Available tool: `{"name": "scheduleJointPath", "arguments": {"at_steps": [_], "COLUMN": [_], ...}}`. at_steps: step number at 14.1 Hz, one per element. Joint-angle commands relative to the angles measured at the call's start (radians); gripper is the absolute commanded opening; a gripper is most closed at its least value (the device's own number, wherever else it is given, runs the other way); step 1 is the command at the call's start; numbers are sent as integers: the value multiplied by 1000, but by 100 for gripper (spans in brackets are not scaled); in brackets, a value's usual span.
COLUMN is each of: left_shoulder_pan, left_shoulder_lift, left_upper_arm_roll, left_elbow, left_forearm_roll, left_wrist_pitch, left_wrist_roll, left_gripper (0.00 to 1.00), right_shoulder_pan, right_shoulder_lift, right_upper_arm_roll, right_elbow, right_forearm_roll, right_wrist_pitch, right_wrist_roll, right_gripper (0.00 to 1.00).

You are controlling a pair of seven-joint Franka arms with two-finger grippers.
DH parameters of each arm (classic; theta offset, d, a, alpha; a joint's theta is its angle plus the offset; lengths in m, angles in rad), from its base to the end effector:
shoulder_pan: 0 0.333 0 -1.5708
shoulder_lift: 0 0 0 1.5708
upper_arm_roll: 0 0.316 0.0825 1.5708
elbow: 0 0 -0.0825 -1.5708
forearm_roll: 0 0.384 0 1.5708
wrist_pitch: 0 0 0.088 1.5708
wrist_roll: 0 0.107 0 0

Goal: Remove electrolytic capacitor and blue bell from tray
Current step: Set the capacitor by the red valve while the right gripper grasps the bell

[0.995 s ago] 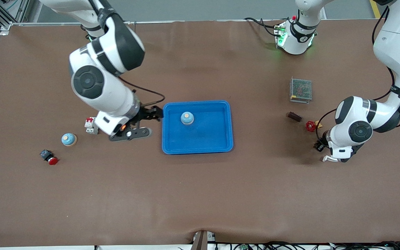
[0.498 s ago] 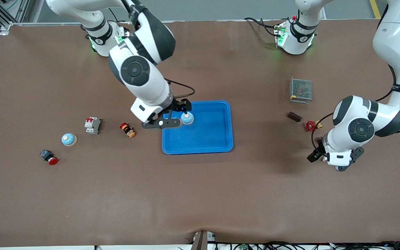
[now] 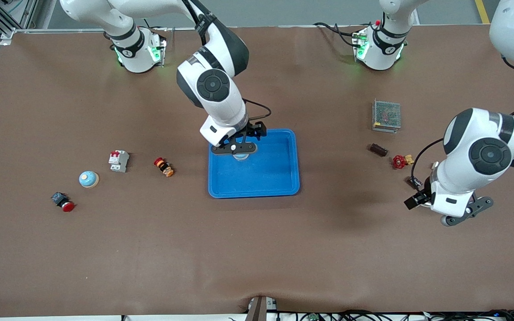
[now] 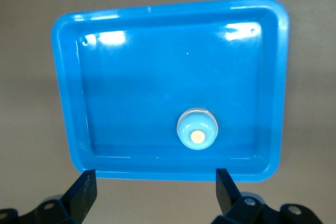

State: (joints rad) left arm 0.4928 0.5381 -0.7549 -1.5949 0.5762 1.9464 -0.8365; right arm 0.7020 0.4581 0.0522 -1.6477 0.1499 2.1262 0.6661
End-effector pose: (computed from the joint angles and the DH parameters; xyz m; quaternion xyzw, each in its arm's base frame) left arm 0.6700 -0.0673 0.3839 -0.9746 -0.2068 -0.0354 0.0787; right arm 0.4913 0.4652 0.3509 -0.9971 -0.0023 0.0415 0.0639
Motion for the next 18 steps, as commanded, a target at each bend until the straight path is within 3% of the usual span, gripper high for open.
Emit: {"name": "scheduleJointPath", "arguments": {"at_steps": [1, 6, 7, 10, 14, 18], "left_shoulder_pan": [7, -19, -54, -206, -350, -411], "left_shoulder_lift": [-46, -88, -127, -257, -394, -486], "left_upper_arm_roll": [-37, -75, -35, 182, 397, 495], "left_elbow": [39, 87, 82, 75, 66, 46], "left_forearm_roll": [5, -31, -79, -263, -421, -447], "left_wrist_pitch": [-88, -152, -156, -184, -279, -368], "left_wrist_roll": [52, 76, 94, 222, 390, 505], "left_gripper": [100, 100, 100, 100, 100, 100], "right_shoulder_pan": [27, 50, 53, 59, 66, 70], "right_shoulder_lift": [-19, 16, 25, 43, 60, 96], "right_upper_arm_roll": [-14, -15, -15, -18, -20, -18], "right_elbow": [-98, -167, -185, -195, -195, -187], "right_forearm_roll": [0, -33, -41, -62, -127, -220], "right_wrist_pitch": [99, 219, 248, 265, 264, 270], "right_wrist_roll": [20, 20, 20, 20, 55, 118], "right_gripper": [100, 100, 100, 100, 100, 100]}}
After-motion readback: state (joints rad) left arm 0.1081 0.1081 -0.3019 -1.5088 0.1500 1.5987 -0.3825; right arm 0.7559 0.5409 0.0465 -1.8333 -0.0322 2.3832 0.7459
